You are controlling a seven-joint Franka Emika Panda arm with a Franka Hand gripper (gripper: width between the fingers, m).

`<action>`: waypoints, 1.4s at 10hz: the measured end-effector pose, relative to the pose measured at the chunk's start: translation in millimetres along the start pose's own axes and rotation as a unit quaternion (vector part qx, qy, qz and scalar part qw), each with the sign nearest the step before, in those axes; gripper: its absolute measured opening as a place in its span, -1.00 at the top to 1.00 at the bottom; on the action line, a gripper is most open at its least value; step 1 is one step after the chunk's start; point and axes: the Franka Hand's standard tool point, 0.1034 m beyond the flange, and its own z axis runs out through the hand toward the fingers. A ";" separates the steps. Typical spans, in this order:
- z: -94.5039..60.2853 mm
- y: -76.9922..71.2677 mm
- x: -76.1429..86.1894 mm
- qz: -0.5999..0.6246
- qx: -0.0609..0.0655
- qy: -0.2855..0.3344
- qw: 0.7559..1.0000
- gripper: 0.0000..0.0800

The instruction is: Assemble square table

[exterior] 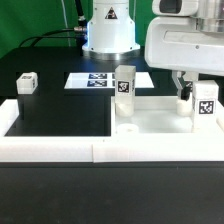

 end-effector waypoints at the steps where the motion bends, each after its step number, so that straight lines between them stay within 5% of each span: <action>1: -1.3 4.9 5.0 -0.035 0.001 0.002 0.999 -0.62; 3: -1.8 8.1 8.0 -0.052 0.001 0.002 0.999 -0.62; 5: -1.7 8.5 8.2 -0.024 0.001 0.002 1.000 0.04; 6: -1.7 8.3 8.1 -0.001 0.002 0.002 1.000 0.04; 7: -1.4 8.4 7.9 0.042 0.002 0.002 0.999 0.27; 11: -0.7 8.6 7.7 0.173 0.001 0.001 0.985 0.27; 14: 0.7 0.2 6.6 0.331 -0.012 -0.019 0.944 0.27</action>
Offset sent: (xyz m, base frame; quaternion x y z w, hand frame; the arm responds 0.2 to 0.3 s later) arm 0.0000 0.0000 0.0000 0.0000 0.0000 0.0650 0.9979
